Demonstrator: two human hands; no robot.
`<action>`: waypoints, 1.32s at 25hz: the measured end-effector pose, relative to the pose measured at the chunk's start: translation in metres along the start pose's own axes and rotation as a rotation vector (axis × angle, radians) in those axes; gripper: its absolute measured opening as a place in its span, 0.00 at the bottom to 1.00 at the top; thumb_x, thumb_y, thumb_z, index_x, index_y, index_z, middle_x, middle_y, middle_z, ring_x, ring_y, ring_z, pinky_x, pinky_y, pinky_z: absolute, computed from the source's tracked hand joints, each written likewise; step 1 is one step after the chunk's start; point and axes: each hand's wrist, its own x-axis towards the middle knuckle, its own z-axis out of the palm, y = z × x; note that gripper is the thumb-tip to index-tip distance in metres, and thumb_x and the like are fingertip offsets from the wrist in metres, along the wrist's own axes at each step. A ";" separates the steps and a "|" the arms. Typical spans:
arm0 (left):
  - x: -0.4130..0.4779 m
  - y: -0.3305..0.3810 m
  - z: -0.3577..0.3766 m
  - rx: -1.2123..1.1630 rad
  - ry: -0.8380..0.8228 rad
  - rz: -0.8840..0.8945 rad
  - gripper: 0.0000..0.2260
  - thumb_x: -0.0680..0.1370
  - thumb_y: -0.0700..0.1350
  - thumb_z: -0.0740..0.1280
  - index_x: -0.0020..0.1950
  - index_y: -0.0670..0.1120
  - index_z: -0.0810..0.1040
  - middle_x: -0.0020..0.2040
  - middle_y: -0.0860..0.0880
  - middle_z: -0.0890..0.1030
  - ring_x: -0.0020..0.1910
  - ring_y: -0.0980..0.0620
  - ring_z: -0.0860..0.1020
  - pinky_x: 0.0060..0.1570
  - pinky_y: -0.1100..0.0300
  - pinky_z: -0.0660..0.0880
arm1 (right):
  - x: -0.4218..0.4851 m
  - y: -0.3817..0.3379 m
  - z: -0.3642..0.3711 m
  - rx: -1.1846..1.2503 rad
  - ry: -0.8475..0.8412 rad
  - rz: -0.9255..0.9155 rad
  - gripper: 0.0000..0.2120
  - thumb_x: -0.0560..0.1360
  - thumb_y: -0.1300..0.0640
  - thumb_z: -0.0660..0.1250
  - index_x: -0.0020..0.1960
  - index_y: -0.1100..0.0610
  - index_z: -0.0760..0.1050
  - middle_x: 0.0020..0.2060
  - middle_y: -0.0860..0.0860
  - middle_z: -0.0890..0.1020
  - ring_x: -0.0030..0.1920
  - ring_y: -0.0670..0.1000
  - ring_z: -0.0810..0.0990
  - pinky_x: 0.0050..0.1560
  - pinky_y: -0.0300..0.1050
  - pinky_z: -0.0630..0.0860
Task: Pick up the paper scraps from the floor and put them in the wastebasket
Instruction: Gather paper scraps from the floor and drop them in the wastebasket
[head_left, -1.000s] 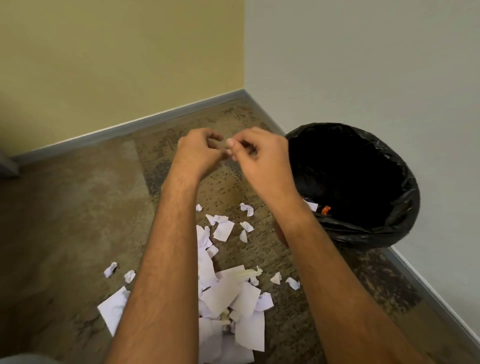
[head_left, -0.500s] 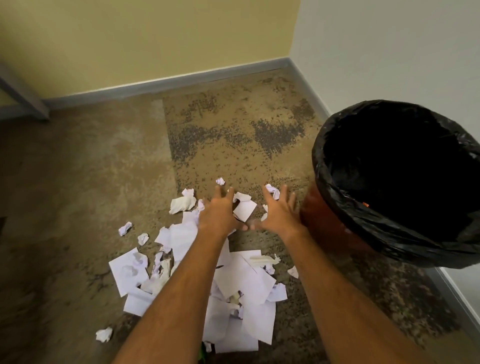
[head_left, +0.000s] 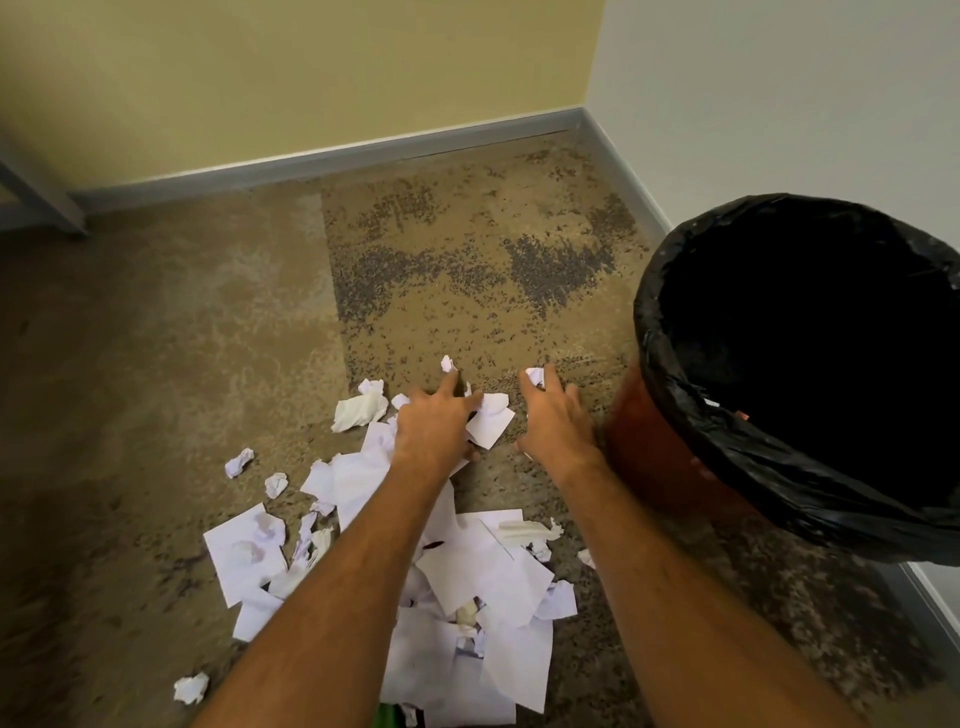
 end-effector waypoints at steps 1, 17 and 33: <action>0.000 0.000 -0.001 -0.018 0.013 0.002 0.37 0.71 0.58 0.82 0.79 0.61 0.73 0.79 0.50 0.70 0.68 0.35 0.76 0.55 0.44 0.80 | 0.000 0.000 0.002 -0.005 0.030 -0.006 0.45 0.72 0.51 0.83 0.82 0.49 0.64 0.82 0.56 0.62 0.73 0.62 0.69 0.64 0.54 0.78; -0.016 0.003 0.012 0.010 0.093 0.084 0.09 0.79 0.43 0.72 0.58 0.47 0.85 0.53 0.44 0.86 0.54 0.40 0.84 0.47 0.51 0.78 | -0.027 -0.011 0.003 -0.033 0.141 -0.064 0.12 0.78 0.70 0.71 0.60 0.60 0.83 0.65 0.58 0.79 0.61 0.59 0.79 0.55 0.51 0.81; -0.007 -0.003 -0.112 -0.751 0.175 -0.143 0.04 0.73 0.36 0.81 0.45 0.43 0.89 0.46 0.48 0.87 0.38 0.53 0.85 0.47 0.52 0.87 | -0.051 -0.015 -0.049 1.259 0.286 0.217 0.14 0.68 0.71 0.82 0.52 0.62 0.88 0.38 0.50 0.88 0.40 0.53 0.89 0.48 0.59 0.88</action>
